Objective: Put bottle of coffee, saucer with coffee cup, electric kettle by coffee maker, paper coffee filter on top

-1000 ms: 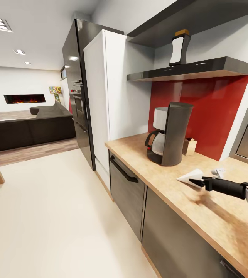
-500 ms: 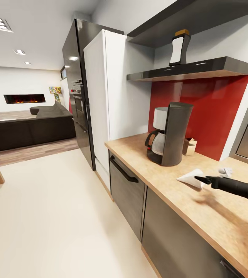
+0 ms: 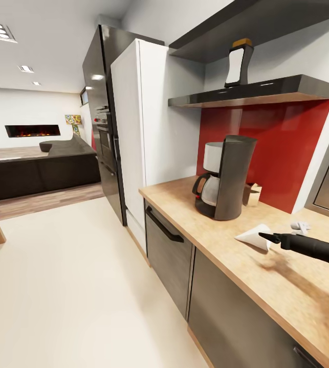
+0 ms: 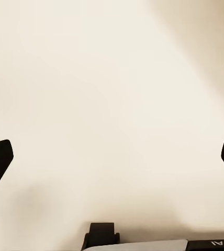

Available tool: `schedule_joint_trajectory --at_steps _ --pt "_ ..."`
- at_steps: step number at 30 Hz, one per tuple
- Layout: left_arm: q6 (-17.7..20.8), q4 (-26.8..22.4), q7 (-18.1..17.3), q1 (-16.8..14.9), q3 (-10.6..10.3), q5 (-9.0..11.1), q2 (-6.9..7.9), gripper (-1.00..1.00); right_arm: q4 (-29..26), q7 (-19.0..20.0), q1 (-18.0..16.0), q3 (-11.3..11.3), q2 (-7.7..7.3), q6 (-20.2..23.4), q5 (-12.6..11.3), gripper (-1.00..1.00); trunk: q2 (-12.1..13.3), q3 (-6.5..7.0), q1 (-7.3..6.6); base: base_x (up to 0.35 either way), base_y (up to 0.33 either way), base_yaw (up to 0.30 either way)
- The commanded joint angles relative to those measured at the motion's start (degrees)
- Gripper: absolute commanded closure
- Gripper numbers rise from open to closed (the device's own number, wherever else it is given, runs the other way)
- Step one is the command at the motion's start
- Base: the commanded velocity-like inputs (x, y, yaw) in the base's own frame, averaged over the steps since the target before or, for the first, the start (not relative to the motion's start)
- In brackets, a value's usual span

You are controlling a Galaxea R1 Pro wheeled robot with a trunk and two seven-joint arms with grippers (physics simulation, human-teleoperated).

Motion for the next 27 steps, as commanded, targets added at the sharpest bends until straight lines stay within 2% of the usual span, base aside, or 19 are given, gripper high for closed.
schedule_joint_trajectory --at_steps 1,27 --pt "-0.1 -0.1 0.0 0.0 0.0 0.0 0.00 -1.00 0.0 0.2 -0.1 -0.1 0.02 0.4 0.0 -1.00 0.0 -0.05 0.00 0.009 0.000 0.000" --pt "-0.1 -0.1 0.0 0.0 0.1 0.0 0.08 -1.00 0.0 0.2 -0.1 0.1 0.29 0.4 0.1 -1.00 0.0 -0.05 0.00 0.014 0.039 0.000"
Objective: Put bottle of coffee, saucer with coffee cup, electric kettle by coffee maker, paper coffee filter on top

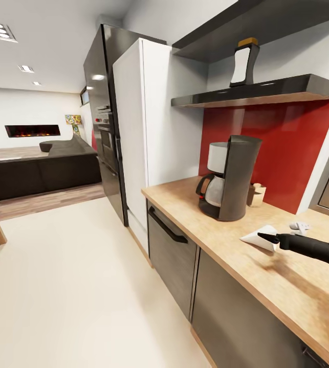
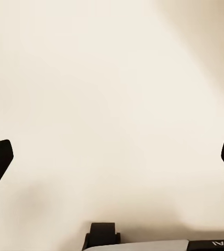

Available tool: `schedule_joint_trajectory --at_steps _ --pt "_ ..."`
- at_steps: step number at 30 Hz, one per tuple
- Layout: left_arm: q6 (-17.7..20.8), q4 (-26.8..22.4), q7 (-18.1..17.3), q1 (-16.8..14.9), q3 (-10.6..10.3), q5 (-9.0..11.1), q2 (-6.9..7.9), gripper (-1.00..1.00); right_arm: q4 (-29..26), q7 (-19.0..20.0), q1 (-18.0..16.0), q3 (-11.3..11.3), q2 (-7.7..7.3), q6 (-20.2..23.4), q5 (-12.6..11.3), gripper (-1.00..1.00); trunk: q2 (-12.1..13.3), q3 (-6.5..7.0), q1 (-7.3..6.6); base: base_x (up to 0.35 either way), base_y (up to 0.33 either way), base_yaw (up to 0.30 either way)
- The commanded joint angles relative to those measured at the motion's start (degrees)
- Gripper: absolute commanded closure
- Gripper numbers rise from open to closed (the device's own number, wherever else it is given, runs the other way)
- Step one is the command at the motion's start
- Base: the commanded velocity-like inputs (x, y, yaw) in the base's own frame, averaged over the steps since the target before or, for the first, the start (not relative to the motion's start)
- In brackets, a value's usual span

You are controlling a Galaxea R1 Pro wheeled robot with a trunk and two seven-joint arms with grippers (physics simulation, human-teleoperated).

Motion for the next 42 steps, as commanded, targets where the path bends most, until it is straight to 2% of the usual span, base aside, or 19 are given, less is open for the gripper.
schedule_joint_trajectory --at_steps 1,31,39,42 --pt "-0.1 -0.1 0.0 0.0 0.0 0.0 0.01 -1.00 0.0 0.2 0.0 -0.1 0.01 0.4 0.0 -1.00 0.0 -0.05 0.00 0.000 0.008 0.000" --pt "-0.1 -0.1 0.0 0.0 0.0 0.0 0.00 -1.00 0.1 0.2 0.0 -0.1 0.02 0.4 0.0 -1.00 0.0 -0.05 0.00 0.038 0.001 0.000" --pt "-0.1 -0.1 0.0 0.0 0.0 0.0 0.01 -1.00 0.3 0.2 -0.1 0.1 0.54 0.4 0.1 -1.00 0.0 -0.05 0.00 0.000 0.000 0.000" --pt "-0.1 -0.2 0.0 0.0 0.0 0.0 0.01 -1.00 0.4 -2.1 -0.1 0.1 1.22 0.4 0.0 -1.00 0.0 -0.05 0.00 0.000 0.000 0.000"
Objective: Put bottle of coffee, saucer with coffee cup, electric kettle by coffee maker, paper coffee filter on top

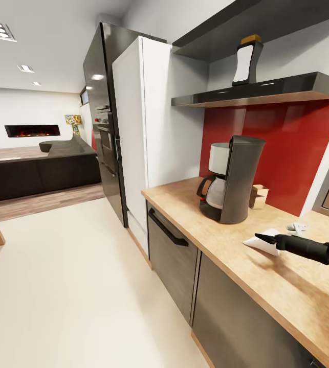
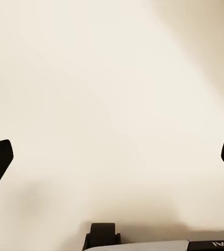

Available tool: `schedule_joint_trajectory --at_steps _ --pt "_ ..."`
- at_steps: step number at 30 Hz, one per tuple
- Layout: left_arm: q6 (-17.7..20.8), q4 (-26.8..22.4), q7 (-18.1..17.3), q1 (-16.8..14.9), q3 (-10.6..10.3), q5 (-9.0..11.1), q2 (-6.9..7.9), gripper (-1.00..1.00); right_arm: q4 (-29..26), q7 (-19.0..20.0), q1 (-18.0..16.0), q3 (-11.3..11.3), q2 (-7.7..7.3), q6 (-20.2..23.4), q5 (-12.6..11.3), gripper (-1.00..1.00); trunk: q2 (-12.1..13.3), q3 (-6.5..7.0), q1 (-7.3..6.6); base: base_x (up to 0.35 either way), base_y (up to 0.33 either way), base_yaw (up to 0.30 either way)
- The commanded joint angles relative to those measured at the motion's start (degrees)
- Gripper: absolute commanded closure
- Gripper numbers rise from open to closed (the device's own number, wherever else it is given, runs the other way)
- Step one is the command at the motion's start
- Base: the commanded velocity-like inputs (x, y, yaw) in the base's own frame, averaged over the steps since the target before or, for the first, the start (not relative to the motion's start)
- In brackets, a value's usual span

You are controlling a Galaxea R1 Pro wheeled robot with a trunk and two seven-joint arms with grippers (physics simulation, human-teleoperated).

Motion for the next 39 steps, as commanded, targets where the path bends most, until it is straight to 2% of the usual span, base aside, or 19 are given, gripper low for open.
schedule_joint_trajectory --at_steps 1,8,39 --pt "-0.1 -0.1 0.0 0.0 0.0 0.0 0.01 -1.00 0.0 -0.2 0.0 -0.1 0.13 0.4 0.0 -1.00 0.0 -0.05 0.00 0.000 0.000 0.000" --pt "-0.1 -0.1 0.0 0.0 0.0 0.0 0.01 -1.00 0.0 -1.6 0.0 -0.1 0.53 0.4 -0.1 -1.00 0.0 -0.05 0.00 0.000 0.000 0.000" --pt "-0.1 -0.1 0.0 0.0 0.0 0.0 0.01 -1.00 -0.1 -1.7 0.0 -0.1 0.57 0.4 -0.2 -1.00 0.0 -0.05 0.00 0.000 0.026 0.000"
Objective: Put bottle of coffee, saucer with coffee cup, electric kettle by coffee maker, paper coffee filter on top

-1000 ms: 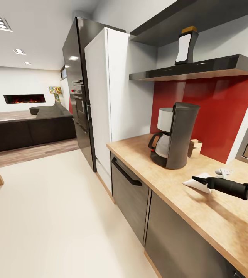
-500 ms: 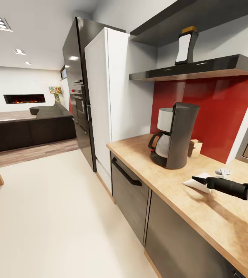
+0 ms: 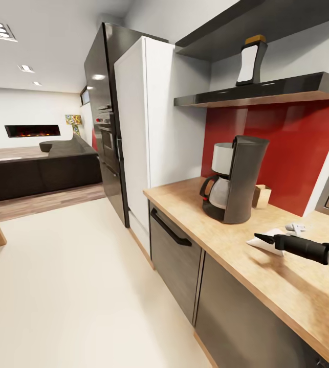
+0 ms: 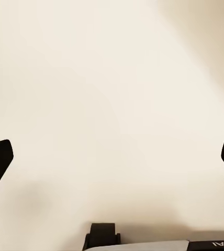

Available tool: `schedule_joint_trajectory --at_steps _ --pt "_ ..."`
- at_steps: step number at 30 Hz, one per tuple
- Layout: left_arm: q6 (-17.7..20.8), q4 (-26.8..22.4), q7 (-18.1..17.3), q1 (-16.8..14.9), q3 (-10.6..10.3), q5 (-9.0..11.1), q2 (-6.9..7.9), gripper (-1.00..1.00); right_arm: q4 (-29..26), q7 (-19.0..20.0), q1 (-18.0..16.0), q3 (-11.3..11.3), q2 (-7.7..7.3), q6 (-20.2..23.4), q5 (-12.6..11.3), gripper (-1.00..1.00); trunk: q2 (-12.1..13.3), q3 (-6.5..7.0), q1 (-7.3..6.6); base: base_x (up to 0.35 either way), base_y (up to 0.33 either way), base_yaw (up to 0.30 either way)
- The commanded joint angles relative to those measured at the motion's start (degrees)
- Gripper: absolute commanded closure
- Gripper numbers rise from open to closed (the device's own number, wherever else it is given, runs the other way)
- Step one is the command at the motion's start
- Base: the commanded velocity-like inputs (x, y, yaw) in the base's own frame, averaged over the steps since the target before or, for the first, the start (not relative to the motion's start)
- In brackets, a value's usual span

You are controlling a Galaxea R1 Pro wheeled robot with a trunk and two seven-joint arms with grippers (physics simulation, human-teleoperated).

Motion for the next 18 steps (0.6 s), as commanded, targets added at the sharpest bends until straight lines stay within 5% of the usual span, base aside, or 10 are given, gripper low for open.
schedule_joint_trajectory --at_steps 1,18 --pt "-0.1 -0.1 0.0 0.0 0.0 0.0 0.01 -1.00 0.0 0.2 -0.1 -0.1 0.01 0.4 0.0 -1.00 0.0 -0.05 0.00 0.000 0.010 0.000" --pt "-0.1 -0.1 0.0 0.0 0.0 0.0 0.01 -1.00 -0.1 0.2 0.0 -0.1 0.01 0.4 0.0 -1.00 0.0 -0.05 0.00 0.016 0.002 0.000"
